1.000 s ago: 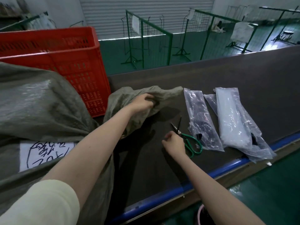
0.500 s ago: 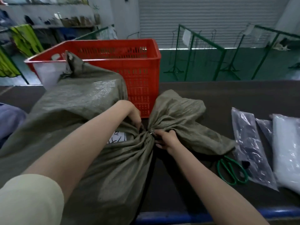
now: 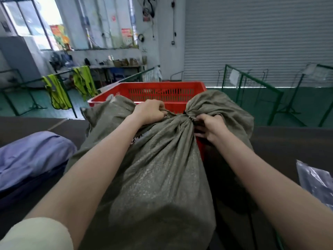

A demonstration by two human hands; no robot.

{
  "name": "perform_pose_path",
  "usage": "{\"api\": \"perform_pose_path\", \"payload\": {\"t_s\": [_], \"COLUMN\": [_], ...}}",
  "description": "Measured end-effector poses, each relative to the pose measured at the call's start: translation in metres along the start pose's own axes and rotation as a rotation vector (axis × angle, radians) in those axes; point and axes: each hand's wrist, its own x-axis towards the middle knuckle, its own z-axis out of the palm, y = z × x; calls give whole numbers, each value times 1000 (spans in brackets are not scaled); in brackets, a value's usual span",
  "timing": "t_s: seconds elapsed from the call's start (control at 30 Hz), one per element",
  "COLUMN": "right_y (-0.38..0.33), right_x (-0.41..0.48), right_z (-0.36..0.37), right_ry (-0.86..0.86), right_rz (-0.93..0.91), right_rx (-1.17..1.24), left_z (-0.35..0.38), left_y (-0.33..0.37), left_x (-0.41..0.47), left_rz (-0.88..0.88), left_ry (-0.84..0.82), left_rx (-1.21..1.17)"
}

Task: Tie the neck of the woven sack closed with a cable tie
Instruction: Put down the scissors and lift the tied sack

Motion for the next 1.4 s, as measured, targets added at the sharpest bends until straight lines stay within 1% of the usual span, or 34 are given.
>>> {"api": "perform_pose_path", "payload": {"t_s": [0.13,0.2,0.23,0.3,0.37,0.4,0.47,0.5,0.53,0.57,0.6,0.63,0.67,0.7,0.73,0.77,0.8,0.83,0.9,1.0,1.13,1.23,1.4], "right_y": [-36,-50,-56,-68,-80,-87,-101,-107,-111,-115,-115,-113,-108,-101,-89,-77,-67,-60,-60,-74,-114,-155,-201], "right_x": [-6,-7,-7,-11,-19,-24,-37,-43,-49,-55,-57,-61,-63,-68,-70,-72,-70,-65,-59,-56,-59,-58,-64], "right_z": [26,35,39,43,38,32,20,13,6,0,-5,-7,-8,-5,0,6,9,10,9,8,16,26,46], "right_ry": [-49,-60,-80,-174,-266,-294,-344,-335,-274,-142,8,85,44,-74,-202,-263,-244,-179,-61,-31,74,125,196], "right_rz": [-89,-125,-127,-67,25,58,124,108,15,-149,-340,-488,-527,-454,-325,-246,-262,-326,-465,-524,-662,-740,-761], "right_rx": [-39,-59,-118,-391,-779,-962,-1243,-1360,-1466,-1552,-1585,-1560,-1508,-1465,-1440,-1462,-1497,-1508,-1441,-1379,-1374,-1322,-1231], "left_z": [-19,-28,-32,-34,-34,-33,-33,-34,-36,-38,-40,-42,-44,-45,-45,-46,-47,-48,-51,-60,-101,-139,-182], "left_y": [-8,-11,-13,-14,-16,-16,-12,-9,-6,-1,3,6,10,14,17,19,22,24,24,21,29,38,46], "left_x": [2,3,2,0,-4,-6,-7,-8,-8,-7,-6,-5,-4,-3,-1,-1,0,-1,-3,-6,-9,-8,-3], "left_rz": [-83,-114,-132,-177,-210,-214,-203,-193,-182,-169,-162,-160,-162,-161,-159,-155,-149,-141,-132,-120,-63,-11,10], "left_ry": [274,360,396,440,471,482,489,492,497,505,513,517,521,526,530,532,529,522,508,524,633,715,794], "left_rx": [-159,-253,-288,-342,-389,-409,-442,-454,-466,-477,-488,-498,-510,-526,-539,-546,-545,-539,-525,-514,-505,-492,-520]}}
